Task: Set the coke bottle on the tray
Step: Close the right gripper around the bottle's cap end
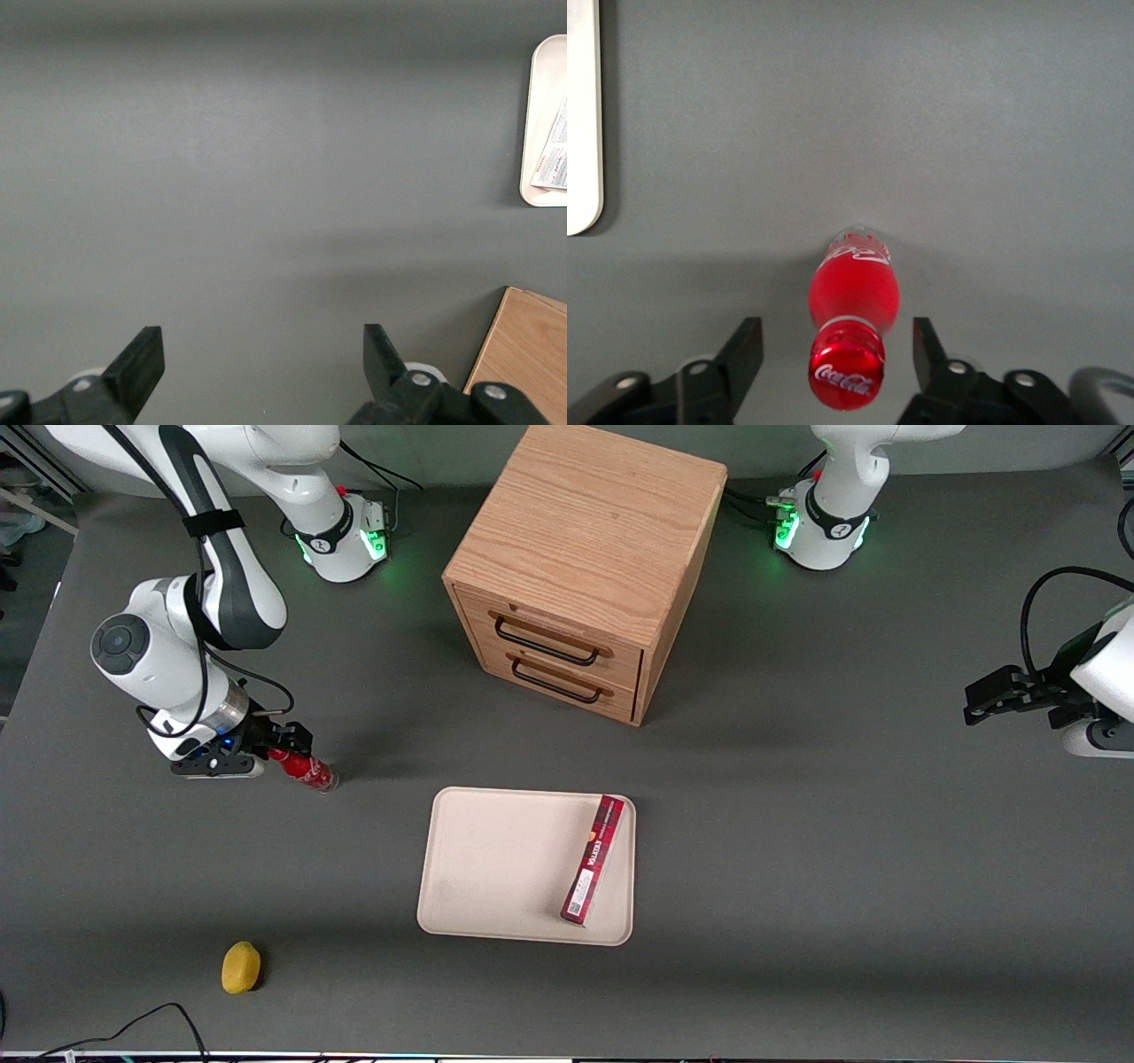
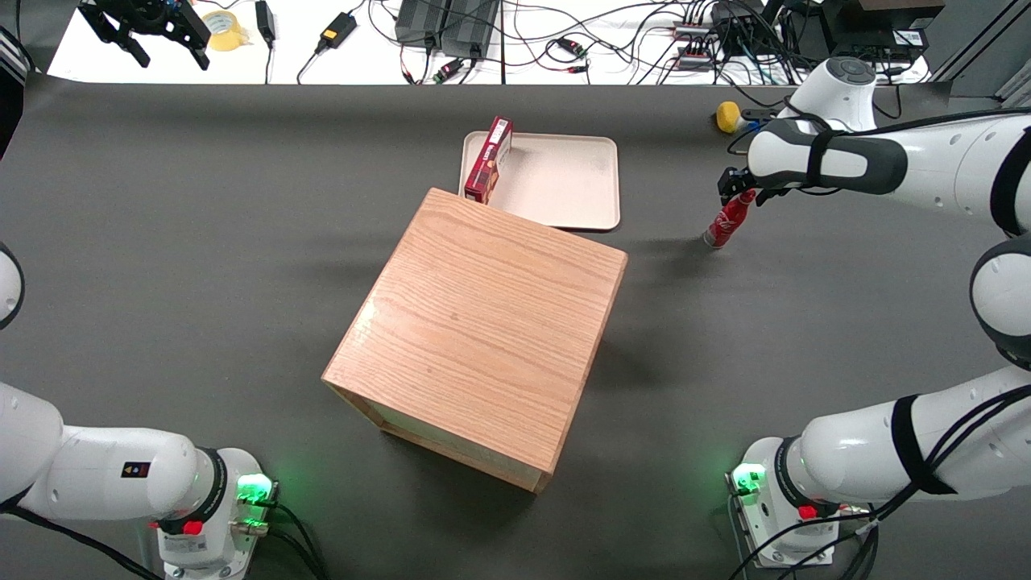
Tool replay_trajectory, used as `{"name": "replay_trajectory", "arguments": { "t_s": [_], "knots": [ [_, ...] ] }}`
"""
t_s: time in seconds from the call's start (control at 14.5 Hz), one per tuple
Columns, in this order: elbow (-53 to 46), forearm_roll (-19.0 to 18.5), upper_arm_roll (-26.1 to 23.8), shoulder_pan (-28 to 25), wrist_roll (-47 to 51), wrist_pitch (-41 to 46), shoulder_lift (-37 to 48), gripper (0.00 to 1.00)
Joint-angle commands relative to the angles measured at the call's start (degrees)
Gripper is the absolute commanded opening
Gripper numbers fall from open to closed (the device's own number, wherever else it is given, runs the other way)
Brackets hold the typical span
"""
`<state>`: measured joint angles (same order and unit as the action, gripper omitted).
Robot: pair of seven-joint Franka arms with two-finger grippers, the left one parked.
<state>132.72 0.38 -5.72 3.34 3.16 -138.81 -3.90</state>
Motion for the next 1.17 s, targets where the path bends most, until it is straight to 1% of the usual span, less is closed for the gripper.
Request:
{"name": "replay_trajectory", "arguments": {
  "t_s": [0.0,0.14,0.34,0.55,0.83,0.97,1.03,1.1],
  "knots": [
    [0.9,-0.8,-0.1,0.2,-1.4,-0.9,1.0,0.52],
    [0.9,-2.2,-0.1,0.3,-1.3,-0.6,1.0,0.51],
    [0.8,-2.3,-0.1,0.3,-1.4,-0.4,1.0,0.49],
    [0.6,-2.3,-0.1,0.4,-2.5,-0.2,1.1,0.44],
    [0.0,-2.4,0.0,0.6,-3.7,2.8,2.1,0.41],
    [-1.4,-2.4,0.0,0.7,-3.7,5.4,2.3,0.30],
    [-2.8,-2.4,0.0,0.7,-3.8,7.6,2.3,0.22],
    [-3.7,-2.5,0.0,0.7,-4.0,9.0,2.2,0.02]
  ]
}}
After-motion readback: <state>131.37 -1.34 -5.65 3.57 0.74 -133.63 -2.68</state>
